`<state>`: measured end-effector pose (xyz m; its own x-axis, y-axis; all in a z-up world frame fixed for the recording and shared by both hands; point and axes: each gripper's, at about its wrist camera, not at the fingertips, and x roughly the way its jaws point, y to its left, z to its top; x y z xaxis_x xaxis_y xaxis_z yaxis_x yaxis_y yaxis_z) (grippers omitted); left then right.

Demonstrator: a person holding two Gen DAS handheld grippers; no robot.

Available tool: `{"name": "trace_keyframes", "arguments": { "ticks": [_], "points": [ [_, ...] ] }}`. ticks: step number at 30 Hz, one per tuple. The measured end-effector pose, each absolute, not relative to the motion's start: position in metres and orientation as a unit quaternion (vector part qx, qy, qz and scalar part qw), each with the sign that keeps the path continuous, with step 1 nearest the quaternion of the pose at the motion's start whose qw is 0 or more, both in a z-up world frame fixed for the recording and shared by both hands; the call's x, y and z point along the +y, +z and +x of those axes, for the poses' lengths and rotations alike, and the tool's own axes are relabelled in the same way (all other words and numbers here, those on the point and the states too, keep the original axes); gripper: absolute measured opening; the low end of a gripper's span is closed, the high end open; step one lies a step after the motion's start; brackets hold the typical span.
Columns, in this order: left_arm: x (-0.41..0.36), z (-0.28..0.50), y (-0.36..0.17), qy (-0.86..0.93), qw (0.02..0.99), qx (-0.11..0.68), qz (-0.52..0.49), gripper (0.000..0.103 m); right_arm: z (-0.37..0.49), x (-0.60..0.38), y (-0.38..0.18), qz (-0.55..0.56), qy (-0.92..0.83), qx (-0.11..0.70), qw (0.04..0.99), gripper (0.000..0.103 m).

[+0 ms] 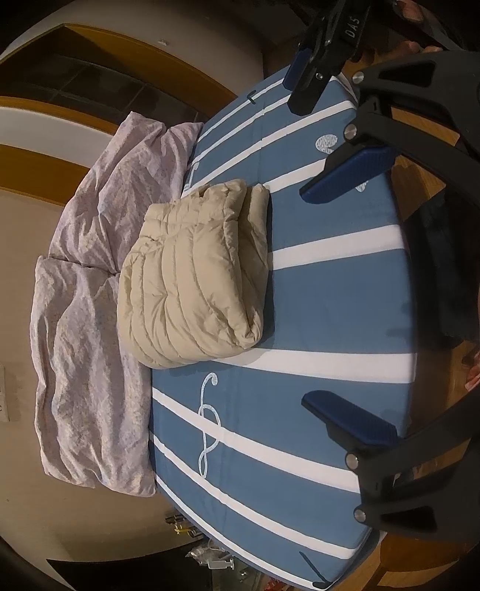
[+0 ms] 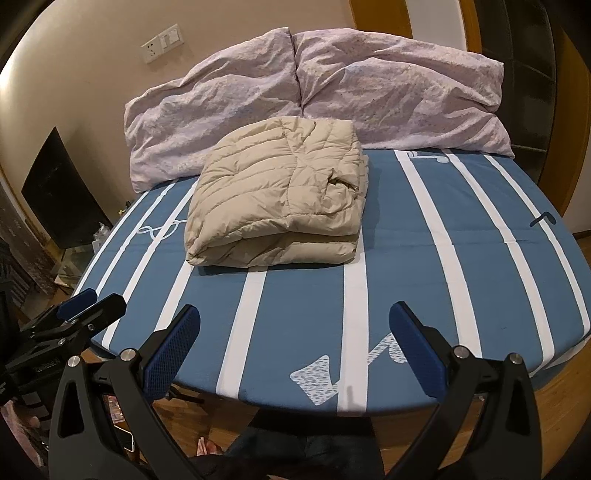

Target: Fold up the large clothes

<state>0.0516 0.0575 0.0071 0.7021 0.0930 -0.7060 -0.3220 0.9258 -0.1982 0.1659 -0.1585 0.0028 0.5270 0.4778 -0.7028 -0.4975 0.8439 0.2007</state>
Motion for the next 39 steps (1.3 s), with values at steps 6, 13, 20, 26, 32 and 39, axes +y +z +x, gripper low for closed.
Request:
{"name": "trace_keyframes", "arguments": {
  "ticks": [6, 13, 20, 26, 32, 39],
  "points": [
    [0.0579, 0.0527, 0.0089, 0.086, 0.911, 0.365, -0.174, 0.101, 0.1665, -0.1587, 0.0021, -0.007, 0.28, 0.4, 0.873, 0.102],
    [0.0603, 0.0535, 0.0086, 0.079, 0.91, 0.363, -0.184, 0.101, 0.1674, -0.1597, 0.0009, -0.004, 0.282, 0.402, 0.871, 0.102],
    [0.0589, 0.0546, 0.0083, 0.079, 0.91, 0.364, -0.184, 0.101, 0.1664, -0.1569, -0.0005, -0.002, 0.286, 0.402, 0.87, 0.102],
    [0.0568, 0.0553, 0.0083, 0.078, 0.91, 0.363, -0.182, 0.101, 0.1652, -0.1543, -0.0007, 0.003, 0.291, 0.403, 0.868, 0.102],
    [0.0558, 0.0559, 0.0078, 0.077, 0.91, 0.365, -0.182, 0.101, 0.1655, -0.1548, -0.0005, 0.004, 0.294, 0.404, 0.866, 0.102],
    [0.0546, 0.0567, 0.0073, 0.077, 0.91, 0.365, -0.182, 0.101, 0.1655, -0.1551, -0.0008, 0.007, 0.295, 0.404, 0.866, 0.102]
  ]
}}
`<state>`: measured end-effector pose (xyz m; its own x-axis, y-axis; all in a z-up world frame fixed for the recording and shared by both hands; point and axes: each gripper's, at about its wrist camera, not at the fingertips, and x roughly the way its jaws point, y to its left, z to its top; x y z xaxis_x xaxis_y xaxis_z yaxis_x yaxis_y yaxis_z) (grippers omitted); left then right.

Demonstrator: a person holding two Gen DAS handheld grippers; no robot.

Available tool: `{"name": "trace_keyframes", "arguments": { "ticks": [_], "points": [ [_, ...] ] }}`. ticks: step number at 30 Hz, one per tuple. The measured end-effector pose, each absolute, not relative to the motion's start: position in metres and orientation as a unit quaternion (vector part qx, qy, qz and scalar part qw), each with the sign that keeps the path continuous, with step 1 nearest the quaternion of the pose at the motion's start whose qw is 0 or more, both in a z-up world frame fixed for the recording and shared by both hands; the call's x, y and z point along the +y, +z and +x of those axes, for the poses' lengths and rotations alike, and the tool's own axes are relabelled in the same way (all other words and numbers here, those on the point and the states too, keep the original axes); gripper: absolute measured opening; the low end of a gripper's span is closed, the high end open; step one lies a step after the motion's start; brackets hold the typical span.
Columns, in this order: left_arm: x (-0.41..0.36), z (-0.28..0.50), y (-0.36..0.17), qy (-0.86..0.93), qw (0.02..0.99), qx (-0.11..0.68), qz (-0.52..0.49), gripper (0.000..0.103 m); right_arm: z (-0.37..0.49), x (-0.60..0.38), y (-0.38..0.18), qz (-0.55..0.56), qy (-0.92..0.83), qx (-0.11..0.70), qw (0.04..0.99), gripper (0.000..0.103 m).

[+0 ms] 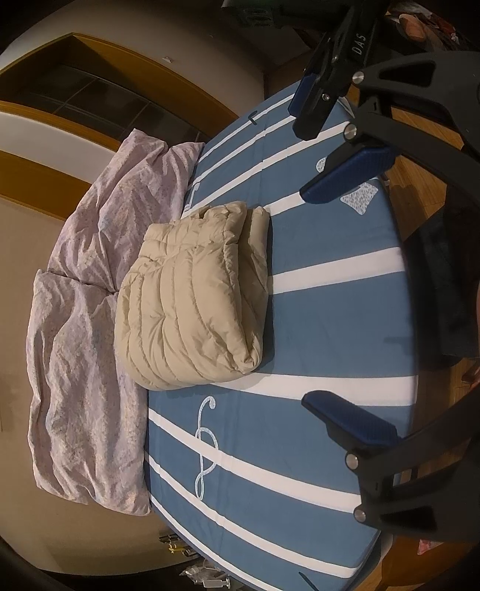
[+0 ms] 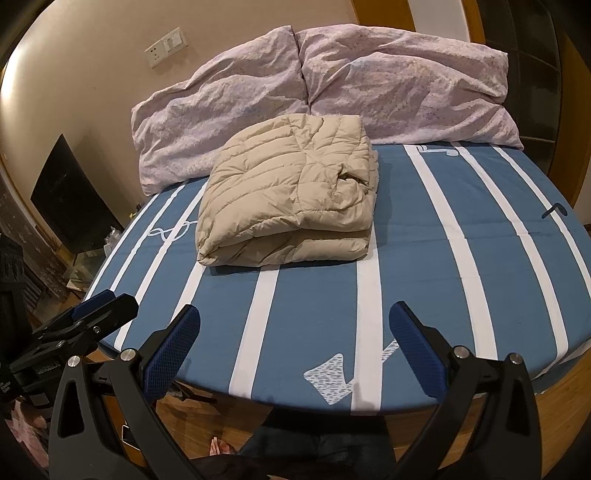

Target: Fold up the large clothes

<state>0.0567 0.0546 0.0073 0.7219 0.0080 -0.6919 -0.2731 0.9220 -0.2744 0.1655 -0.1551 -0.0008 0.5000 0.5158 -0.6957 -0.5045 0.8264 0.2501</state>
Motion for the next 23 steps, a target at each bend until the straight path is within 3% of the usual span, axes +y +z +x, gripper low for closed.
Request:
{"name": "trace_keyframes", "arguments": {
  "ticks": [23],
  "points": [
    [0.061, 0.0597, 0.0002, 0.076, 0.908, 0.369, -0.184, 0.101, 0.165, -0.1532, -0.0057, 0.008, 0.3, 0.409, 0.862, 0.102]
  ]
}}
